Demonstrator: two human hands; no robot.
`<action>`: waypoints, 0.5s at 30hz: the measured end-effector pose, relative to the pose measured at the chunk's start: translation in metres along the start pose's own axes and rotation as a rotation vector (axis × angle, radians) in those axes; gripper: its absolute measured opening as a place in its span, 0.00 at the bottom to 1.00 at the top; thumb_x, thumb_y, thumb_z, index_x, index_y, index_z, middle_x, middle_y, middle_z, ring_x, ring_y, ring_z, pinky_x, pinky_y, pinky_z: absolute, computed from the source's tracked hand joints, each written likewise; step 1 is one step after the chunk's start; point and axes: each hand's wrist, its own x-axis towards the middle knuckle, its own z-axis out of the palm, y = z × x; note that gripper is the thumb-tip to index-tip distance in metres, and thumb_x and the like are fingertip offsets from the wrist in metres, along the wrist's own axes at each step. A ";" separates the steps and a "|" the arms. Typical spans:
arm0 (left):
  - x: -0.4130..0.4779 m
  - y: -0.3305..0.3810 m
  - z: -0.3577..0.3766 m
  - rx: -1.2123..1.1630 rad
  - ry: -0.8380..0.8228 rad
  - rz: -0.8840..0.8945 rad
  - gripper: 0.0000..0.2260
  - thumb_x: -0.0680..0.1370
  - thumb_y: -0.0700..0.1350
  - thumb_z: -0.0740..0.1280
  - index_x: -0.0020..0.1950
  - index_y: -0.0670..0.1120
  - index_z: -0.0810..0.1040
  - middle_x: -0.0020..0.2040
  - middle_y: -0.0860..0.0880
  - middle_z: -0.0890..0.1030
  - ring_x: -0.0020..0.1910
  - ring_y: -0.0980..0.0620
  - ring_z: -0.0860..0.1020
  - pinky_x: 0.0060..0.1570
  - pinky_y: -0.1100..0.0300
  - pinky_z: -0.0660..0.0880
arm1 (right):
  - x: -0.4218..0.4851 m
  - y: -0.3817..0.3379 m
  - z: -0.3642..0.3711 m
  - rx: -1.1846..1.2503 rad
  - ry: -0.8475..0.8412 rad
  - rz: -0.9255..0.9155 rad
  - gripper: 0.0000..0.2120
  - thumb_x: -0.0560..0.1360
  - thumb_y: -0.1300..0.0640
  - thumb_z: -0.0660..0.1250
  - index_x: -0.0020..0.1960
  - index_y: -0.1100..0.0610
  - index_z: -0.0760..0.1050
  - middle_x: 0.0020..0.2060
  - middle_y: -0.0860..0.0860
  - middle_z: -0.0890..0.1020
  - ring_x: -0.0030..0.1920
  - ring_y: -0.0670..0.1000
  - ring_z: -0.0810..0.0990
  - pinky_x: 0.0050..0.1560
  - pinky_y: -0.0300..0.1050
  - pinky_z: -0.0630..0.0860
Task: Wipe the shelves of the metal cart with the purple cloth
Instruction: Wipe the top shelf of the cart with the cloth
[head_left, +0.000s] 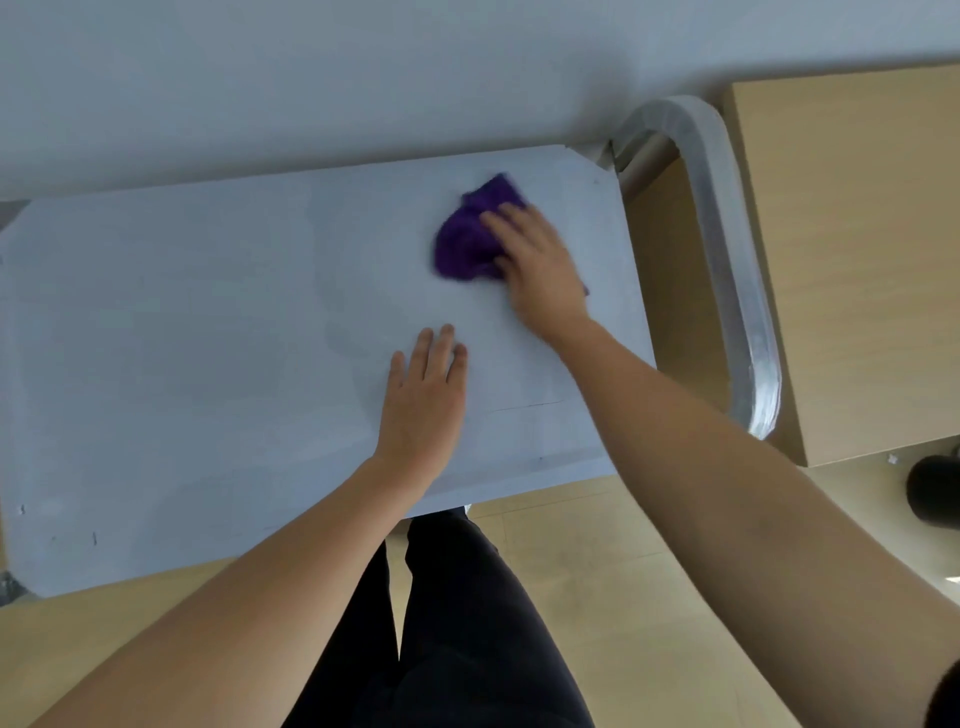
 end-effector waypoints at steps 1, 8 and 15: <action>0.000 0.000 0.000 -0.007 -0.005 0.002 0.25 0.72 0.38 0.72 0.69 0.40 0.71 0.73 0.41 0.67 0.72 0.40 0.66 0.64 0.40 0.70 | 0.001 0.014 -0.007 0.003 0.049 0.127 0.23 0.78 0.61 0.62 0.73 0.55 0.69 0.72 0.57 0.70 0.74 0.61 0.64 0.75 0.58 0.61; -0.017 0.015 0.007 -0.006 0.027 -0.012 0.22 0.74 0.38 0.70 0.68 0.40 0.71 0.72 0.41 0.68 0.70 0.38 0.68 0.63 0.41 0.71 | -0.072 -0.023 -0.005 0.046 0.067 0.249 0.24 0.78 0.64 0.62 0.73 0.55 0.69 0.72 0.56 0.70 0.74 0.61 0.63 0.74 0.54 0.62; -0.044 0.034 0.014 -0.019 0.013 0.041 0.21 0.74 0.39 0.70 0.67 0.40 0.72 0.71 0.41 0.69 0.69 0.39 0.69 0.62 0.43 0.72 | -0.164 0.019 -0.037 -0.056 0.094 0.444 0.23 0.80 0.62 0.60 0.74 0.55 0.67 0.73 0.55 0.68 0.76 0.60 0.61 0.74 0.56 0.63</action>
